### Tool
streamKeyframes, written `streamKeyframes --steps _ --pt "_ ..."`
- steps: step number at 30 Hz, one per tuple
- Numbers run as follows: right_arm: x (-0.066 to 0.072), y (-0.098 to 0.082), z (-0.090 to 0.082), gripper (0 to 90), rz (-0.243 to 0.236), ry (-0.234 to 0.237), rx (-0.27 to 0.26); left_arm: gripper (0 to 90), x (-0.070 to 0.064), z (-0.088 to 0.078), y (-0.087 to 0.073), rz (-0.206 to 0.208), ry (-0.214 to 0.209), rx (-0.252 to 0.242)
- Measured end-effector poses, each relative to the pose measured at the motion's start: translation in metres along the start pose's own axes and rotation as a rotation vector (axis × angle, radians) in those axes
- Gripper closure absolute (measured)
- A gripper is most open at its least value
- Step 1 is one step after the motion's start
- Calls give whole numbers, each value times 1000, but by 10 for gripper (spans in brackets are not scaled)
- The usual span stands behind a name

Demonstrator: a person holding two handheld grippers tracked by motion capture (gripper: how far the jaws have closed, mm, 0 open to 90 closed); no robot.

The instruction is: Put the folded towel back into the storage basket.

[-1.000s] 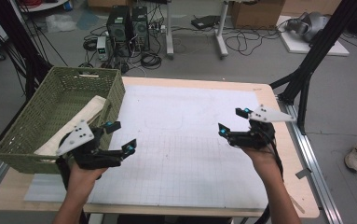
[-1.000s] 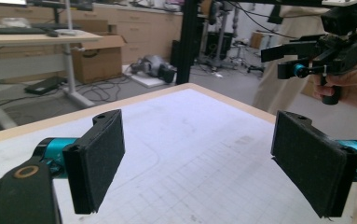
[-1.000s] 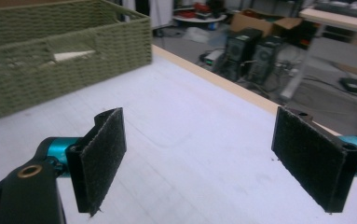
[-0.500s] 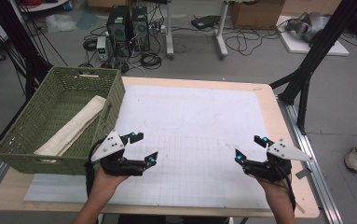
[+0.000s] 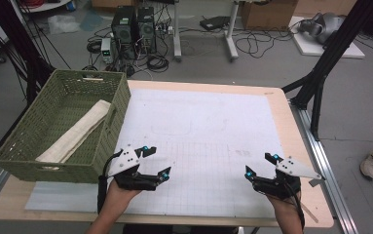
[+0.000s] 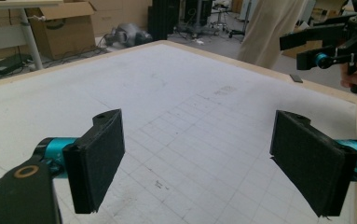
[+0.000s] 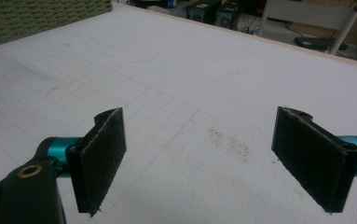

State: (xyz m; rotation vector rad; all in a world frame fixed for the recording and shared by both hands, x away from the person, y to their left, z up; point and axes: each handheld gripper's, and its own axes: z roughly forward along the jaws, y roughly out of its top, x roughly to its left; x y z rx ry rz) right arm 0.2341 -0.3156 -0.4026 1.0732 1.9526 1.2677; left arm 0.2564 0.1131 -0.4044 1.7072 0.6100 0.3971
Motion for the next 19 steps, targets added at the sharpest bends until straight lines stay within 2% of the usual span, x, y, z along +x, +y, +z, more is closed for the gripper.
streamKeyframes --steps 13,19 --pt "0 0 -1 163 -13 -8 -2 180 5 -2 -4 -15 31 18" --pt "0 0 -1 163 -13 -6 -5 180 9 -4 -5 -25 44 9"
